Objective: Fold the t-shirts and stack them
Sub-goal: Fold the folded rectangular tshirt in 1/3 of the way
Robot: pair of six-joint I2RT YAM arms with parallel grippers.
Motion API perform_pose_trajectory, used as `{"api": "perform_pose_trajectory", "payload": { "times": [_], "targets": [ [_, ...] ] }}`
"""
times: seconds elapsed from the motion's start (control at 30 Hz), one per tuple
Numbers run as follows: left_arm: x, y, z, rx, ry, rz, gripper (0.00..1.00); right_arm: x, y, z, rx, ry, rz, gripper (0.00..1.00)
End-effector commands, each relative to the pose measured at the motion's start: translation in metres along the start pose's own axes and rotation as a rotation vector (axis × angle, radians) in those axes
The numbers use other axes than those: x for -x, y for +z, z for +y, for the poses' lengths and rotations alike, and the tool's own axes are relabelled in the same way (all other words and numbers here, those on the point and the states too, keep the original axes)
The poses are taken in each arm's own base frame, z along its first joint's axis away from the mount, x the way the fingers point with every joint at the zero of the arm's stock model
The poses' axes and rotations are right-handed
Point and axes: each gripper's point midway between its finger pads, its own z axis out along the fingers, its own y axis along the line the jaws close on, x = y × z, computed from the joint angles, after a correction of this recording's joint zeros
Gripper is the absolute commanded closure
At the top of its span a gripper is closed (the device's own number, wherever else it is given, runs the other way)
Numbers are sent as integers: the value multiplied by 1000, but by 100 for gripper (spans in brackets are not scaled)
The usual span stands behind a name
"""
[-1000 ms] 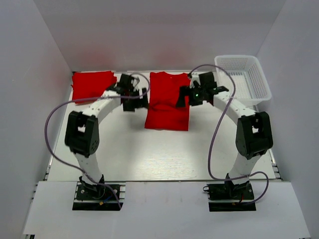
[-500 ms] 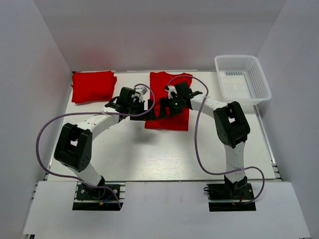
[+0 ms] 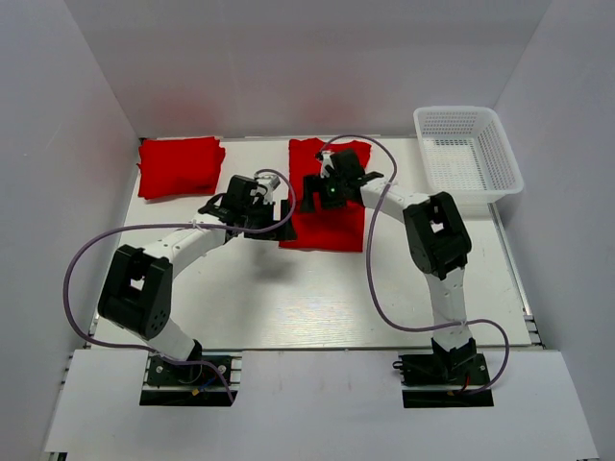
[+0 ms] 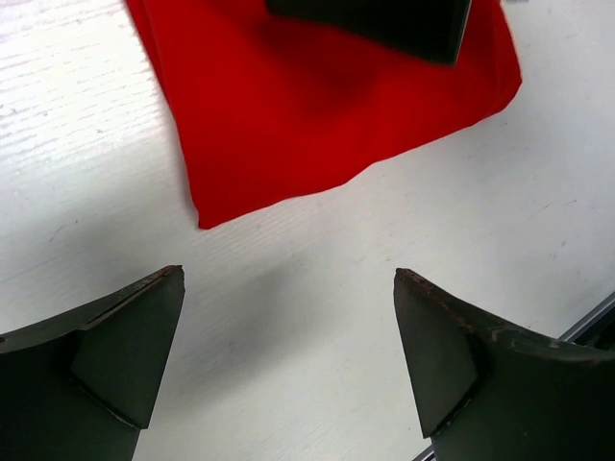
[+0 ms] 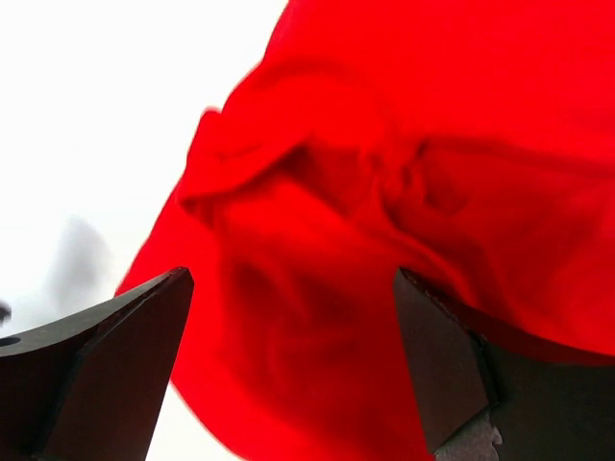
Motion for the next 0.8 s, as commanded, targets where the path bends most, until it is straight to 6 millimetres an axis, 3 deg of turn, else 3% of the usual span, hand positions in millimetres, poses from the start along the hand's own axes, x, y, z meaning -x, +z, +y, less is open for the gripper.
{"api": "perform_pose_trajectory", "payload": {
  "times": [0.0,0.2,0.27,0.3,0.4,0.47,0.5,0.6,0.67,0.7,0.77],
  "targets": [
    [5,-14,-1,20,22,-29,0,45,6,-6,-45,-43,-142,10],
    [0,-15,3,45,4,-14,0,94,15,-29,-147,-117,-270,10],
    [-2,-15,3,48,1,-6,0,95,24,-46,-189,-125,-255,10],
    [-4,-15,6,61,-2,1,0,116,21,-50,-210,-136,-297,10],
    [-3,-18,8,81,-2,-4,0,130,19,-68,-262,-169,-311,10],
    [-5,-19,11,94,-4,2,0,144,6,-68,-264,-235,-317,10],
    [-7,-19,11,96,-7,10,0,158,-10,-61,-261,-265,-344,10],
    [-7,-19,11,96,-7,10,0,162,-39,-43,-270,-414,-348,10],
    [-7,-19,11,96,-7,10,0,145,-49,-39,-245,-493,-305,10],
    [-11,-18,14,108,-9,16,0,137,-50,-20,-154,-537,-292,10],
    [-9,-20,13,105,-7,8,0,115,-65,-8,-114,-697,-243,10]
  ]
}}
